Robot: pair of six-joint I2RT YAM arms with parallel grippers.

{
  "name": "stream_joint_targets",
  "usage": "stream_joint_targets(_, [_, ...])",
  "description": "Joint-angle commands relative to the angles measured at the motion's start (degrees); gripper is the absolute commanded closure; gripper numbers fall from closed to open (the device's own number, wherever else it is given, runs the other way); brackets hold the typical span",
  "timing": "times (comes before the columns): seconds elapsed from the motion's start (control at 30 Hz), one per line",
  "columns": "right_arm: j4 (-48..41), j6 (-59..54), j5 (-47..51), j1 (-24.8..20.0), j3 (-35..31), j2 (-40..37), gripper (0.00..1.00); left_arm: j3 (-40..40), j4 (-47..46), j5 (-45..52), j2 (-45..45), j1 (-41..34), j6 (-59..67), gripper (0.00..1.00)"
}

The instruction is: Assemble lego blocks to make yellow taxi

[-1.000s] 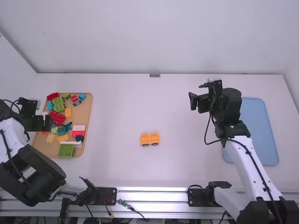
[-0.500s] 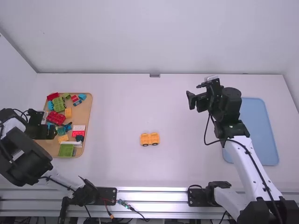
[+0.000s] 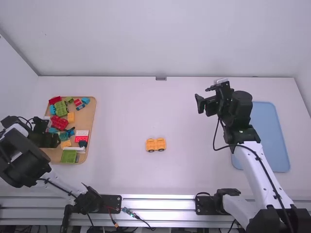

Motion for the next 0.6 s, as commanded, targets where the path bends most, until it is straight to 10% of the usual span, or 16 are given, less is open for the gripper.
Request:
stream_joint_targets(0.0, [0.13, -0.04, -0.11, -0.07, 2.25, 0.50, 0.01, -0.39, 0.55, 0.22, 1.03, -0.09, 0.59, 0.13])
stream_joint_targets(0.57, [0.15, -0.04, -0.13, -0.04, 2.25, 0.50, 0.01, -2.62, 5.62, 0.52, 3.28, 0.42, -2.64, 0.20])
